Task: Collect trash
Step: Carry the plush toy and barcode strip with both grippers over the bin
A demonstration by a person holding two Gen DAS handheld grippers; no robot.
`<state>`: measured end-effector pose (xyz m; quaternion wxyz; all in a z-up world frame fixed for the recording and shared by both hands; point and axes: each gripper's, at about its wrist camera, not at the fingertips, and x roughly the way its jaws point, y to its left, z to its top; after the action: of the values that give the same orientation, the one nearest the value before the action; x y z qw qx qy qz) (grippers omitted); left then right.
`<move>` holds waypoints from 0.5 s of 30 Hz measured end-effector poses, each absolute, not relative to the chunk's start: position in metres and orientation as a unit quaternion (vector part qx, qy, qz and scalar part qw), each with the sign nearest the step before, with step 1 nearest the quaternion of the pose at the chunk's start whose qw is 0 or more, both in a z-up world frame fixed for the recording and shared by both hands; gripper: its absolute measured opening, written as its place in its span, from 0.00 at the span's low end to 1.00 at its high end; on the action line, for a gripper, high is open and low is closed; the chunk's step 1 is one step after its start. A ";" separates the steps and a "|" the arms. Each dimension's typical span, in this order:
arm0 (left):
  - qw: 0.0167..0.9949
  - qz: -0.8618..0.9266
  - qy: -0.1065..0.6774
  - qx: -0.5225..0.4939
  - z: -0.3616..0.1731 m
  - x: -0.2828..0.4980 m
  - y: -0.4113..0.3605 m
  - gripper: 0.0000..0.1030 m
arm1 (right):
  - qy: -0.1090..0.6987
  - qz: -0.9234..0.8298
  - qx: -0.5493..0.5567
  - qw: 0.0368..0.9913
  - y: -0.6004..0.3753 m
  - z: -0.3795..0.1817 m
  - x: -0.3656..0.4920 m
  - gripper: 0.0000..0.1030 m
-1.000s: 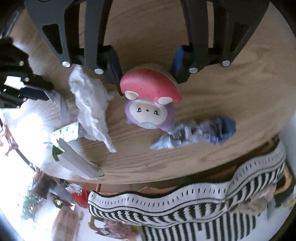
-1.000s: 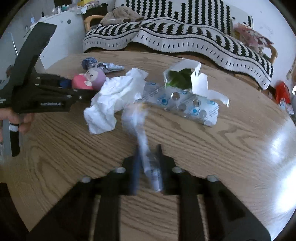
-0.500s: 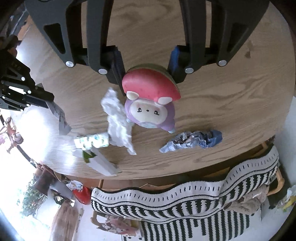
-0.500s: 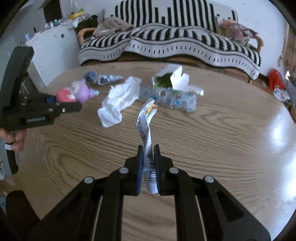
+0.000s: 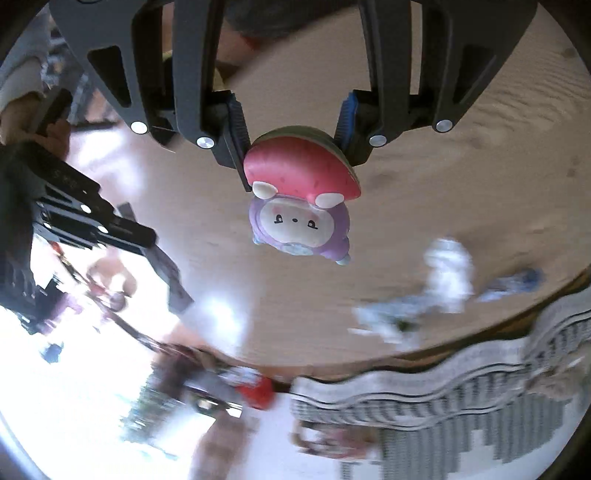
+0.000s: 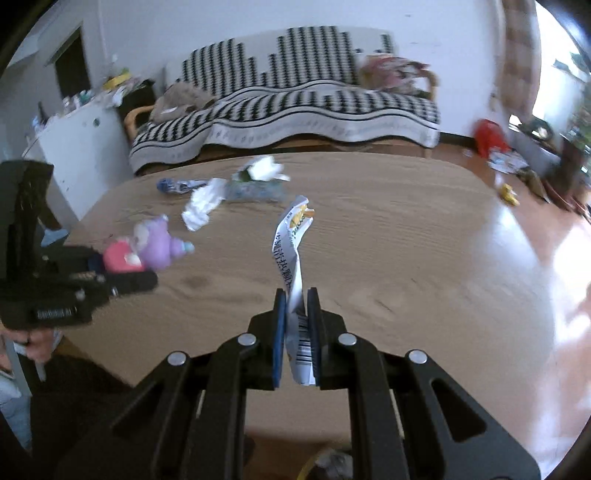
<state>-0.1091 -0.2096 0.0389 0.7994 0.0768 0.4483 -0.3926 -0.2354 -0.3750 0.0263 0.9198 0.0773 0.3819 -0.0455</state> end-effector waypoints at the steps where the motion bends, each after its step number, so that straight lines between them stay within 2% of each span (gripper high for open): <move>1: 0.792 -0.406 0.448 0.083 0.037 -0.127 -0.223 0.38 | 0.383 -0.057 0.079 0.918 -0.382 0.026 -0.251 0.12; 9: 0.739 -0.469 0.468 0.121 0.010 -0.227 -0.288 0.38 | 0.400 -0.123 0.145 0.897 -0.431 -0.004 -0.370 0.12; 15: 0.715 -0.477 0.492 0.140 -0.029 -0.268 -0.318 0.38 | 0.432 -0.149 0.197 0.867 -0.448 -0.059 -0.412 0.12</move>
<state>-0.2677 -0.3183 -0.0291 0.7147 0.1401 0.4918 -0.4772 -0.4123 -0.4476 -0.0589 0.8673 0.1970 0.4322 -0.1489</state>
